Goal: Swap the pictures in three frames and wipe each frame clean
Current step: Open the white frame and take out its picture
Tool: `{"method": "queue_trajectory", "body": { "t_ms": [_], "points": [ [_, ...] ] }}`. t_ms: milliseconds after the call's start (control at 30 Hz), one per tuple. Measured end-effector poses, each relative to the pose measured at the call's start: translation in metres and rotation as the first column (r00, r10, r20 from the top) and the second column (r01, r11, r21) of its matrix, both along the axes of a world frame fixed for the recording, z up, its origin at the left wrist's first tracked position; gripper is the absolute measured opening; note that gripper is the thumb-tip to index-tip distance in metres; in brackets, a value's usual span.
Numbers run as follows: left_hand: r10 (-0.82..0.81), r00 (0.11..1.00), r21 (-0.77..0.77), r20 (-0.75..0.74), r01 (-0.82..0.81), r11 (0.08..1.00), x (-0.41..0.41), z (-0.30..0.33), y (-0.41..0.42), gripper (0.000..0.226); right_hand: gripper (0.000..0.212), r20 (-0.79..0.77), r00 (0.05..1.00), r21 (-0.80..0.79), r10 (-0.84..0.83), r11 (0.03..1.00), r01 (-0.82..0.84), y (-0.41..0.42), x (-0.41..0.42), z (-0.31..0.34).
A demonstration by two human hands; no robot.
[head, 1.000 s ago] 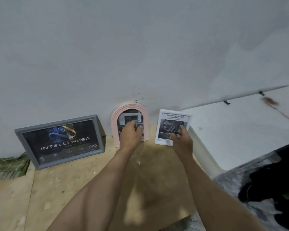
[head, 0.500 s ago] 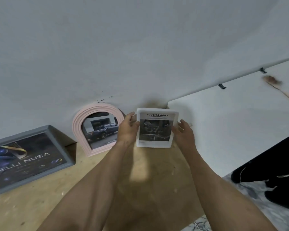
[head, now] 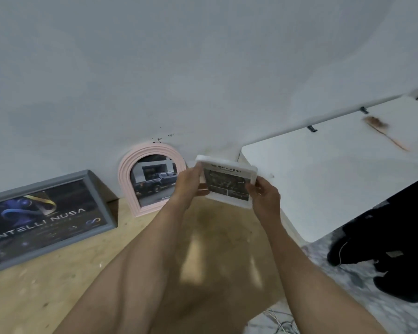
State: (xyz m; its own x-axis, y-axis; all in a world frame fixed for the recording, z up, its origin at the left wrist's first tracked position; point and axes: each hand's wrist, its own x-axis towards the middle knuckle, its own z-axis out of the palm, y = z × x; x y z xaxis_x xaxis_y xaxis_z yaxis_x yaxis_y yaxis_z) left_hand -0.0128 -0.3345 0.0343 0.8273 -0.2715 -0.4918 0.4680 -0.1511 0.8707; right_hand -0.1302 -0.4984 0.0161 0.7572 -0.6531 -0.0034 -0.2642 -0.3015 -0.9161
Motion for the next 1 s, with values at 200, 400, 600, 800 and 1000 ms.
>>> {"method": "queue_trajectory", "body": {
  "t_ms": [200,400,600,800,1000],
  "points": [
    [0.088,0.993,-0.045,-0.081,-0.092,0.995,-0.051,0.033,0.082,0.05,0.022,0.064,0.997,-0.435,0.039,0.9,-0.007,0.111,-0.055,0.01],
    [0.217,0.968,-0.002,-0.125,-0.219,0.976,-0.092,0.035,0.2,0.021,0.026,-0.085,0.949,-0.703,0.303,0.657,-0.272,0.216,-0.086,-0.011],
    [0.155,0.969,-0.003,-0.193,-0.159,0.987,-0.143,0.008,0.336,0.019,0.045,-0.173,0.967,-0.349,0.184,0.907,-0.235,0.254,-0.106,-0.029],
    [0.24,0.937,0.049,-0.254,-0.235,0.971,-0.191,-0.049,0.416,0.019,0.027,-0.447,0.844,0.136,0.297,0.955,-0.264,0.297,-0.126,-0.056],
    [0.396,0.902,0.25,-0.171,-0.349,0.903,-0.233,-0.098,0.448,0.014,0.019,-0.609,0.682,0.31,0.404,0.913,-0.264,0.335,-0.156,-0.092]
  ]
}}
